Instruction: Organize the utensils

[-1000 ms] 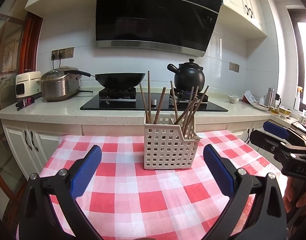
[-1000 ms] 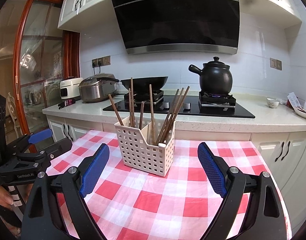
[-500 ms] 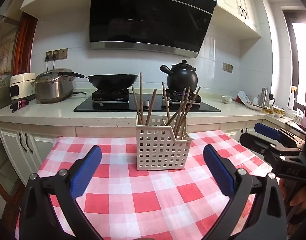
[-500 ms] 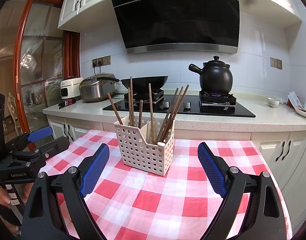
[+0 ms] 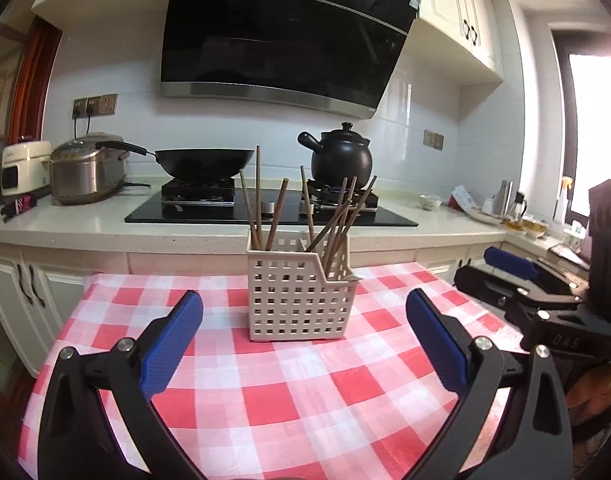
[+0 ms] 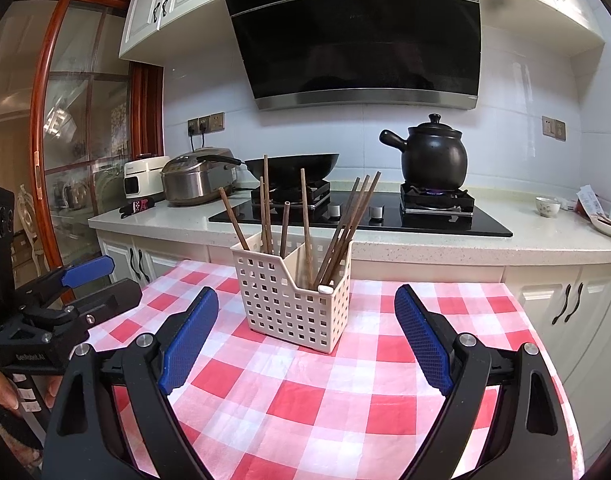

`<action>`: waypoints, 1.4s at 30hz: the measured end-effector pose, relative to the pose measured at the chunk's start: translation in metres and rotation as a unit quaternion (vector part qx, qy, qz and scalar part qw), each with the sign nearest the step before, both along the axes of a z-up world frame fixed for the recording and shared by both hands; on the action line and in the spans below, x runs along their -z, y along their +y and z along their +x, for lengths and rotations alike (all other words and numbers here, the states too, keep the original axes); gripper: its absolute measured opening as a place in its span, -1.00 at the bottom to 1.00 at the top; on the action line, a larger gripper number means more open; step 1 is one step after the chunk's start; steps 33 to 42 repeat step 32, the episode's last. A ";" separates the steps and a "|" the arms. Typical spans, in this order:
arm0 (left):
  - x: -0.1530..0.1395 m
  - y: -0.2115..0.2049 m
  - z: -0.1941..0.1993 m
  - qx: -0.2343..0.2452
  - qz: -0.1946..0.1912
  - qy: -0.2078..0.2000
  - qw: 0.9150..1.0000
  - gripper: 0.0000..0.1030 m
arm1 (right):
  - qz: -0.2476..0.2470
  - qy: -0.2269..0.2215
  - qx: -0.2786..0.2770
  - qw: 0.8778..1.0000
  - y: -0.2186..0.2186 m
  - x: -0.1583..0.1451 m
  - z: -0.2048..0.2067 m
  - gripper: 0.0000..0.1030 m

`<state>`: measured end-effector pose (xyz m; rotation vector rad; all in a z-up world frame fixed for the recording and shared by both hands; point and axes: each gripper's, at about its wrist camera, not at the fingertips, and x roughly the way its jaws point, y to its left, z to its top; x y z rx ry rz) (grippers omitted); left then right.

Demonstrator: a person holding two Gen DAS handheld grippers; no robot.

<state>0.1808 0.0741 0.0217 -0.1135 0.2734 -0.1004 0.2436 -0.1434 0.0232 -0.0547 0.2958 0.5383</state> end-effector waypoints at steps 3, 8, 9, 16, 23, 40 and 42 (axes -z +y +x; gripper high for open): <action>0.000 0.002 0.001 0.004 -0.007 0.002 1.000 0.91 | -0.001 0.000 -0.001 1.000 0.000 0.001 0.000 0.64; -0.002 0.002 0.002 0.003 -0.007 0.001 1.000 0.91 | -0.003 0.002 -0.004 1.000 0.001 0.002 -0.001 0.64; -0.002 0.003 0.002 0.002 -0.008 0.000 1.000 0.91 | -0.004 0.001 -0.005 1.000 0.001 0.002 -0.002 0.64; -0.001 0.008 0.003 -0.007 -0.022 0.009 1.000 0.91 | -0.006 0.002 -0.006 1.000 0.002 0.003 -0.002 0.64; -0.001 0.006 0.004 0.012 -0.014 0.009 1.000 0.91 | -0.006 0.003 -0.007 1.000 0.003 0.006 -0.003 0.64; -0.001 0.006 0.005 0.012 -0.019 0.008 1.000 0.91 | -0.005 0.004 -0.007 1.000 0.003 0.005 -0.005 0.64; -0.001 0.006 0.005 0.012 -0.019 0.008 1.000 0.91 | -0.005 0.004 -0.007 1.000 0.003 0.005 -0.005 0.64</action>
